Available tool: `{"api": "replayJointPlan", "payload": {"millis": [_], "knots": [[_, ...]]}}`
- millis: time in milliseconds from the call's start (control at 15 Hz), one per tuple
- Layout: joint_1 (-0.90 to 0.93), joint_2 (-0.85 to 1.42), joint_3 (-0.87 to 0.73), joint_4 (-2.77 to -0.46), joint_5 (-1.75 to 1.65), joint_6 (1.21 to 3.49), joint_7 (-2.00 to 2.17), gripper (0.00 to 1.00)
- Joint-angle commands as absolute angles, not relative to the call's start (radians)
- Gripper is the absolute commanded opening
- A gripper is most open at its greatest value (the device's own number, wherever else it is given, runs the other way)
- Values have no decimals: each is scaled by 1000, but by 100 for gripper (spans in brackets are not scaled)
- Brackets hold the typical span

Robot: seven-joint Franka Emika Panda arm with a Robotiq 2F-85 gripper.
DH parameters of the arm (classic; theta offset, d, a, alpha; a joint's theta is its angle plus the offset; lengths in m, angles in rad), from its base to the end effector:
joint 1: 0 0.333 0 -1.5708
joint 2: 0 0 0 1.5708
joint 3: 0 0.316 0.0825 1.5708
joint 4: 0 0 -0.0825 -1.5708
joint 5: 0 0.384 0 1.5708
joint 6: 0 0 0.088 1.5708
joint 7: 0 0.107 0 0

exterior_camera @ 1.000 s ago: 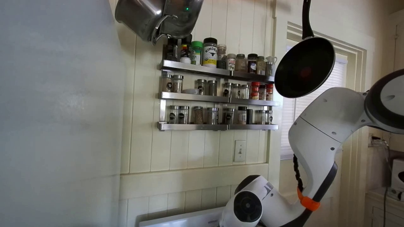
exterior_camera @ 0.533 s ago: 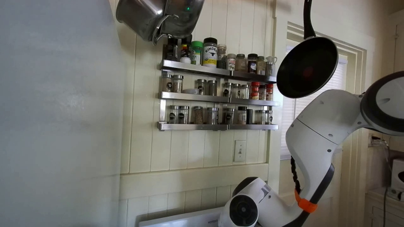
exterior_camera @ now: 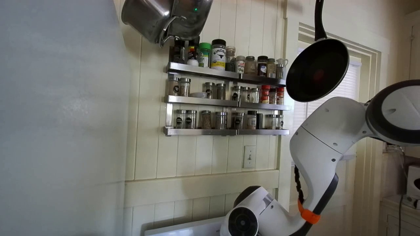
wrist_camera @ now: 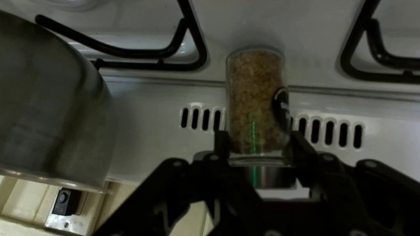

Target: Remove one bottle from the shelf

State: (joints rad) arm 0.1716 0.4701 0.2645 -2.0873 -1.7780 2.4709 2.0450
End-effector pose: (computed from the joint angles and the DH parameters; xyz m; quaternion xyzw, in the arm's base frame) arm 0.5205 0.2457 0.1961 0.9050 -0.0512 0.4022 0.1289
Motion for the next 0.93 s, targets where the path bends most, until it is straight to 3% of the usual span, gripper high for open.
{"api": "replayJointPlan", "payload": {"millis": [0, 800, 867], "knots": [[191, 503, 255, -2049, -1800, 2458, 2051, 24], [195, 536, 258, -2014, -1801, 2477, 2052, 24], [196, 536, 259, -2013, -1801, 2480, 2052, 36]]}}
